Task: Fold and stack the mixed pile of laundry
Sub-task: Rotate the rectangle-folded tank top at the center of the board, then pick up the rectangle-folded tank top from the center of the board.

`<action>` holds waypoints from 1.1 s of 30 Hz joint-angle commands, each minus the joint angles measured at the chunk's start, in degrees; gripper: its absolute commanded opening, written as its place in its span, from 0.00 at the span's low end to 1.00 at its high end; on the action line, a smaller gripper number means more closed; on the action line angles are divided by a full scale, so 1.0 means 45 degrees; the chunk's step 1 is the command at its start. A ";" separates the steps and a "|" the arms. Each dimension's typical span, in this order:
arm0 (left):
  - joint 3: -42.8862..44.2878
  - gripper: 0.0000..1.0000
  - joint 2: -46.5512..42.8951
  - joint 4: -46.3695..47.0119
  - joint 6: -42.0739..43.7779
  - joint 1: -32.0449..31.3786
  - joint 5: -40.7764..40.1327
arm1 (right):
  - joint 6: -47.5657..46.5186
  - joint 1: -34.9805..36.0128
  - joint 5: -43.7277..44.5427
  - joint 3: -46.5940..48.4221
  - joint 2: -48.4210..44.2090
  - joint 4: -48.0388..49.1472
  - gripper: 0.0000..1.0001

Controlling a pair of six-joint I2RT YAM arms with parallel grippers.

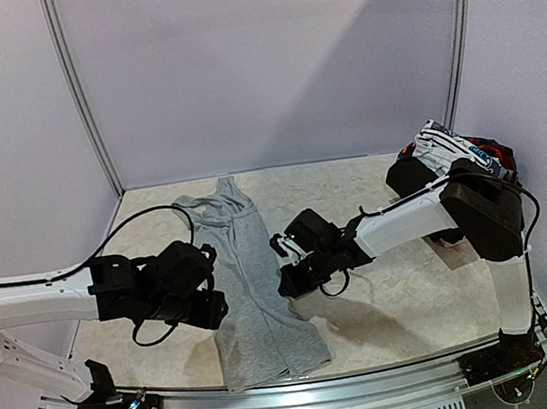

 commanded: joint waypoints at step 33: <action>-0.1753 0.47 0.1558 0.0130 -0.3840 -0.5038 0.1297 | 0.0322 -0.0318 0.2581 -0.2950 -0.4113 -0.2251 0.54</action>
